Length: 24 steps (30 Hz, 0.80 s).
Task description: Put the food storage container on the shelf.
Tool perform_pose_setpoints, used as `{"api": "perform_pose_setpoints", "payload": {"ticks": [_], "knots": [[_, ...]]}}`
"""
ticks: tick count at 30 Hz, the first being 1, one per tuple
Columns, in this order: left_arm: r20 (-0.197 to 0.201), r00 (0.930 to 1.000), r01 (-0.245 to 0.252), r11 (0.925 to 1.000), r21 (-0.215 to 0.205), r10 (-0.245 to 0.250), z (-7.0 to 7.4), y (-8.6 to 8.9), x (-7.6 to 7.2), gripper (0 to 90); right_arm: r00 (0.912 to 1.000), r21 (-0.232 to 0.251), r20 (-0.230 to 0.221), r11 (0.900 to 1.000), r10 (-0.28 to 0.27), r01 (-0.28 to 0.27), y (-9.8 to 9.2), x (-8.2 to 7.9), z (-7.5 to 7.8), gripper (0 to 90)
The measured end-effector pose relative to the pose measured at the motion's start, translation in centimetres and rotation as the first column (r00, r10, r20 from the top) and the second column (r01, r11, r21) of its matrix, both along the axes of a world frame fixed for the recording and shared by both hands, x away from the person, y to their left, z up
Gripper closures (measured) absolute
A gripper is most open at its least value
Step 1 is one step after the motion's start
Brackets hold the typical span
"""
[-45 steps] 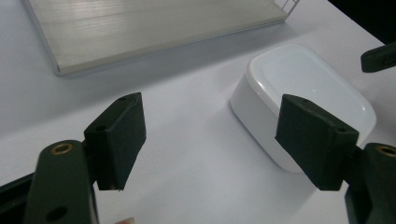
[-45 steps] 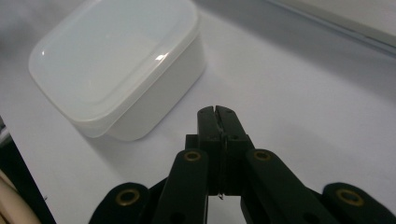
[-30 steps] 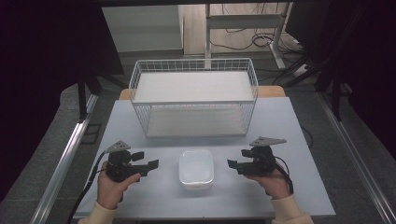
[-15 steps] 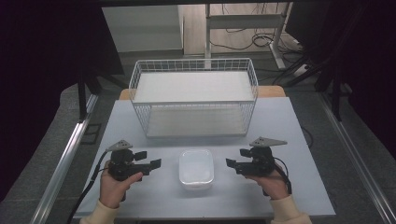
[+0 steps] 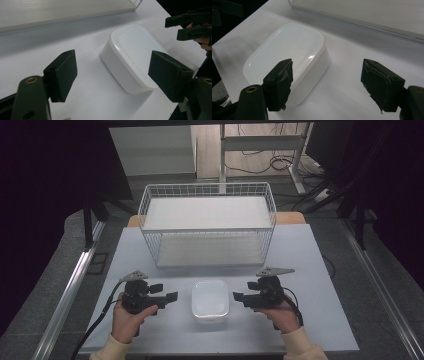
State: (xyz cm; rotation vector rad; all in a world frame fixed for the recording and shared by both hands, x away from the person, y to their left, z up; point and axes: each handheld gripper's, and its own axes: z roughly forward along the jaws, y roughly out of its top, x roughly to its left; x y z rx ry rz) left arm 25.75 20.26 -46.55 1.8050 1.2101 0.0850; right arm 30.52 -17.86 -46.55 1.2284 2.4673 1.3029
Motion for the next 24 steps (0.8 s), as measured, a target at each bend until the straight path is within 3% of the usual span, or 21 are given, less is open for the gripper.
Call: {"api": "perform_pose_setpoints", "payload": {"ticks": [14, 24], "knots": [[-0.005, 1.0000, 0.005, 1.0000, 0.005, -0.005, -0.2, -0.2, 0.1, 23.3, 1.0000, -0.005, -0.004, 1.000, 0.000, 0.000, 0.2, 0.1, -0.1, 26.0], [-0.066, 0.9977, 0.008, 0.9985, -0.053, -0.011, -0.9, -1.1, 0.9, 23.7, 0.9993, 0.017, -0.038, 1.000, -0.003, 0.003, 0.6, 0.5, -0.5, 26.5]]}}
